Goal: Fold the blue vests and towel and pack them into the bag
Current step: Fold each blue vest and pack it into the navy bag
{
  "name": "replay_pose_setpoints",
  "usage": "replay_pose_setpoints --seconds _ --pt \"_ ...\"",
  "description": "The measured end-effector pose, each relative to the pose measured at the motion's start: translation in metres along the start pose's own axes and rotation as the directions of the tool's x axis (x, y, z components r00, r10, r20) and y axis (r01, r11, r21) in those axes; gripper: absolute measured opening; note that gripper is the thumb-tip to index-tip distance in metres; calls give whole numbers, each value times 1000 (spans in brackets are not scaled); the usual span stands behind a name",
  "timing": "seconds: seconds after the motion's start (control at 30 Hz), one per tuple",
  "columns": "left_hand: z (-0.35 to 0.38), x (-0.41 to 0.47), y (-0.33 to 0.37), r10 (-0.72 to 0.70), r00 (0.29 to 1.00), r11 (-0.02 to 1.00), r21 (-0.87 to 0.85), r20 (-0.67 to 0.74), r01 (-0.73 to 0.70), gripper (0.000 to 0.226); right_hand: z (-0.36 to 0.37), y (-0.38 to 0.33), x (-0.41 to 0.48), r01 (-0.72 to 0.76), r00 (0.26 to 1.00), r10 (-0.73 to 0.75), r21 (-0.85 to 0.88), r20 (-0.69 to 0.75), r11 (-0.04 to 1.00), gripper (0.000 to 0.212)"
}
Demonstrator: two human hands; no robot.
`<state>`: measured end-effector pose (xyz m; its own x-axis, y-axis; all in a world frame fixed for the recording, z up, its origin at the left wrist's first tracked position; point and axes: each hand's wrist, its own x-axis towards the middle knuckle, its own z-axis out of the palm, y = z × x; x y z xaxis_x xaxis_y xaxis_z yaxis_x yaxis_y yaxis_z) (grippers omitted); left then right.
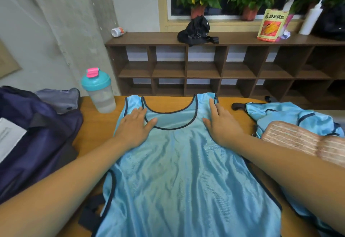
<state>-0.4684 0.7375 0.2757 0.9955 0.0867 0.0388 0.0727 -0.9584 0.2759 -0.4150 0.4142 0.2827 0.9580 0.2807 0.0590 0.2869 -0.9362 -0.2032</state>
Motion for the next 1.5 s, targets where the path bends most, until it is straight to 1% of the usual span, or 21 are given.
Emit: replay_pose_setpoints --seconds 0.13,0.23,0.3,0.37,0.43,0.5,0.57,0.63,0.67,0.77,0.83,0.9,1.0,1.07,1.1,1.2,1.27,1.33,1.4,1.43,1.5 --pt "2 -17 -4 43 999 998 41 22 -44 85 3 14 -14 -90 995 93 -79 41 993 76" --pt "5 -29 1 71 997 997 22 37 -72 81 -2 15 -28 -72 996 81 -197 36 978 74" --pt "1 -31 5 64 997 995 -71 -39 -67 70 -8 11 -34 -28 1000 26 -297 -12 954 72" --pt "-8 -27 2 13 983 989 -140 -183 -39 52 -18 9 -34 2 992 -43 -324 -121 946 65" --pt "-19 -20 -9 -58 954 986 -165 -295 9 36 -28 11 -30 -15 984 -22 -204 -179 979 50" --pt "-29 -12 -25 -151 937 977 -194 -316 92 30 -36 21 -21 -108 989 103 -51 -105 993 41" --pt "-36 -4 -37 -243 934 964 -175 -263 201 34 -44 30 -10 -216 976 217 37 -8 976 41" --pt "-37 3 -41 -304 936 947 -165 -176 276 38 -48 34 0 -273 962 269 107 45 956 42" --pt "-36 6 -41 -320 937 935 -205 -141 288 37 -50 33 4 -281 960 275 148 57 948 42" --pt "-34 14 -45 -332 932 900 -345 -149 265 24 -52 28 11 -302 953 298 303 64 904 32" --pt "-41 17 -46 -319 928 902 -362 -191 236 17 -50 29 14 -283 956 293 349 26 894 25" --pt "-49 17 -45 -295 925 917 -343 -238 204 20 -49 33 19 -267 955 298 427 -6 864 21" --pt "-57 20 -48 -252 908 948 -274 -336 162 30 -55 36 22 -267 924 380 645 -39 716 18" --pt "-57 24 -52 -256 892 953 -250 -372 169 36 -59 36 23 -254 901 430 738 -53 625 16" --pt "-56 27 -53 -271 887 949 -261 -375 180 36 -57 36 25 -253 897 439 760 -47 599 16" --pt "-48 35 -49 -339 884 915 -330 -322 231 33 -49 35 27 -293 895 445 737 -13 610 13" --pt "-41 38 -48 -374 885 887 -385 -278 254 34 -46 35 28 -315 900 434 750 42 581 17" --pt "-37 41 -48 -394 882 856 -453 -257 250 36 -50 35 27 -324 918 381 759 109 564 27" --pt "-36 44 -49 -416 877 832 -490 -240 260 37 -56 37 28 -332 936 304 729 176 599 34" --pt "-37 45 -48 -427 873 826 -494 -237 270 38 -59 37 30 -329 941 280 718 192 614 33" --pt "-41 49 -48 -445 856 817 -511 -263 268 40 -63 38 36 -318 940 304 732 157 603 24"
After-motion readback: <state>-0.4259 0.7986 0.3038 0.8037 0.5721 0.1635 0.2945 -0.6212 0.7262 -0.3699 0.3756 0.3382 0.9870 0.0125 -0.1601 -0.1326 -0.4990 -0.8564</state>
